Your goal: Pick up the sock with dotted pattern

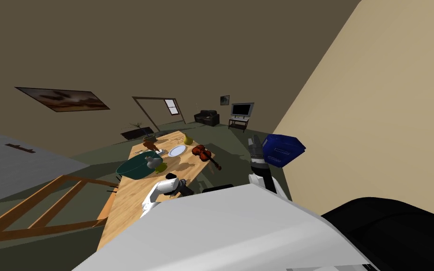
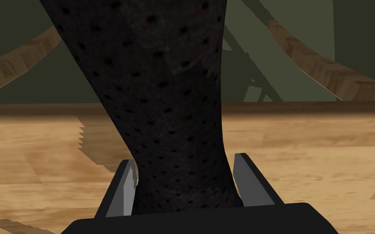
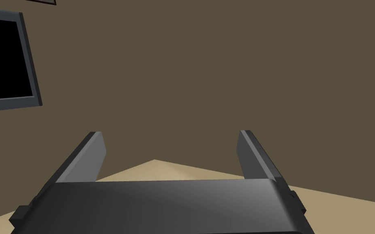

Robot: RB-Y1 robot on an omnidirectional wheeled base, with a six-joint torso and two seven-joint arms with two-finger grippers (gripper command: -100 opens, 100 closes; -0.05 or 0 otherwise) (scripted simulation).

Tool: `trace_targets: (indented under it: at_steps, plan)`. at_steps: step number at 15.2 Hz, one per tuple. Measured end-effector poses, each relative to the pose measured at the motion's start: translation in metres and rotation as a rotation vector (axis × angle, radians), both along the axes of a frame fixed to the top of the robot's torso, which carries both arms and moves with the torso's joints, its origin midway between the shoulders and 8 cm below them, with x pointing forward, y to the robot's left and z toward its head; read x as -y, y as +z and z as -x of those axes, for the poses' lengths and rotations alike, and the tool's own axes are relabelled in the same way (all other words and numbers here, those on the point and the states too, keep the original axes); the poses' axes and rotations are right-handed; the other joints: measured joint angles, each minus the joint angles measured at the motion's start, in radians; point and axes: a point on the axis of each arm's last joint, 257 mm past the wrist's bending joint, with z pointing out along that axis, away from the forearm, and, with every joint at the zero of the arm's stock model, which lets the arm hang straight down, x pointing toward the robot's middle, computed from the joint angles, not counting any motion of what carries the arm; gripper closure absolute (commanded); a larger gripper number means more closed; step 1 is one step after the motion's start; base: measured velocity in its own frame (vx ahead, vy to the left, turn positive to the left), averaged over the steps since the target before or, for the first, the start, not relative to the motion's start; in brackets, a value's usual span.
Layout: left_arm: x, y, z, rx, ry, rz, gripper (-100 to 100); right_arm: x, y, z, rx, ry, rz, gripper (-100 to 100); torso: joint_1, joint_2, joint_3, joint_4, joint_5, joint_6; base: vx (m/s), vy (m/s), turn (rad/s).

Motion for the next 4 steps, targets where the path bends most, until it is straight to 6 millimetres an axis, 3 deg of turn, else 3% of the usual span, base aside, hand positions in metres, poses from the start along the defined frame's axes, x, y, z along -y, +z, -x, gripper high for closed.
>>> trace_targets:
  at_steps: [4]
  plan:
    - [-0.002,0.014,-0.001,0.002,-0.011,-0.001,100,0.0,0.0,0.0,0.0,0.0,0.0,0,-0.004,0.0,0.0,0.0,-0.001,0.0,0.008,-0.035,0.059]
